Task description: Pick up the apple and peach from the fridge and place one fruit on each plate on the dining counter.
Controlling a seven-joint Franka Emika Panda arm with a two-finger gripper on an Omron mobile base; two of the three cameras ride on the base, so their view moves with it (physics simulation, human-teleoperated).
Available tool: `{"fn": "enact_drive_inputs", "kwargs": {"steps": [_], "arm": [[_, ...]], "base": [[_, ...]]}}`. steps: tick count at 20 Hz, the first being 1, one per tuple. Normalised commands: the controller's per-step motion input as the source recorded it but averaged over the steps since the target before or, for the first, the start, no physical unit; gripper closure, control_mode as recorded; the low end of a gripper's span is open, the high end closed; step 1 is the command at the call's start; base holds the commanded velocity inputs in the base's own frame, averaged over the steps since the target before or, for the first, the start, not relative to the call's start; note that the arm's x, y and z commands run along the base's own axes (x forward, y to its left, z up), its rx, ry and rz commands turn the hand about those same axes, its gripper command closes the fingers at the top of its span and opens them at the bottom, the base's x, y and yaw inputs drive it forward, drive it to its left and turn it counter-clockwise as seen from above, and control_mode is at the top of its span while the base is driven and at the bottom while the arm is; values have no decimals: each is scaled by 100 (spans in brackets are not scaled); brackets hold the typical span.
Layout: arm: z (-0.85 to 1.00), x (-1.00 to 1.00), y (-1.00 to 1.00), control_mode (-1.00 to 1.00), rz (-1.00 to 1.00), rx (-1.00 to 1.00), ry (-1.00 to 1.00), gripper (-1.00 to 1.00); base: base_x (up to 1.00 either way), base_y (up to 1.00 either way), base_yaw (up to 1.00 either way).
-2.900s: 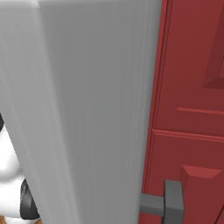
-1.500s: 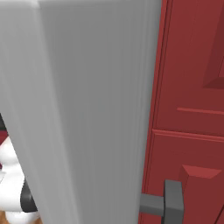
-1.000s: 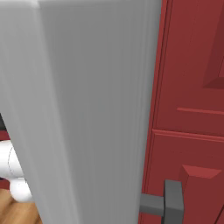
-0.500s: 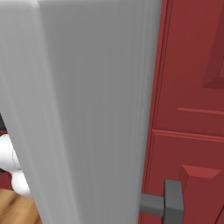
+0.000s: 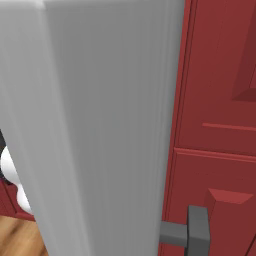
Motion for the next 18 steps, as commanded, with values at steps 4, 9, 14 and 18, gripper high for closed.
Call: {"fn": "enact_drive_inputs", "kwargs": {"steps": [4, 9, 14, 18], "arm": [[0, -4, 0, -100, 0, 0, -1, -100], [2, 0, 0, -100, 0, 0, -16, -100], [-1, 10, 0, -100, 0, 0, -19, -100], [-2, 41, 0, -100, 0, 0, -5, -100]], "base": [[0, 0, 0], [0, 0, 0], [0, 0, 0], [0, 0, 0]]}}
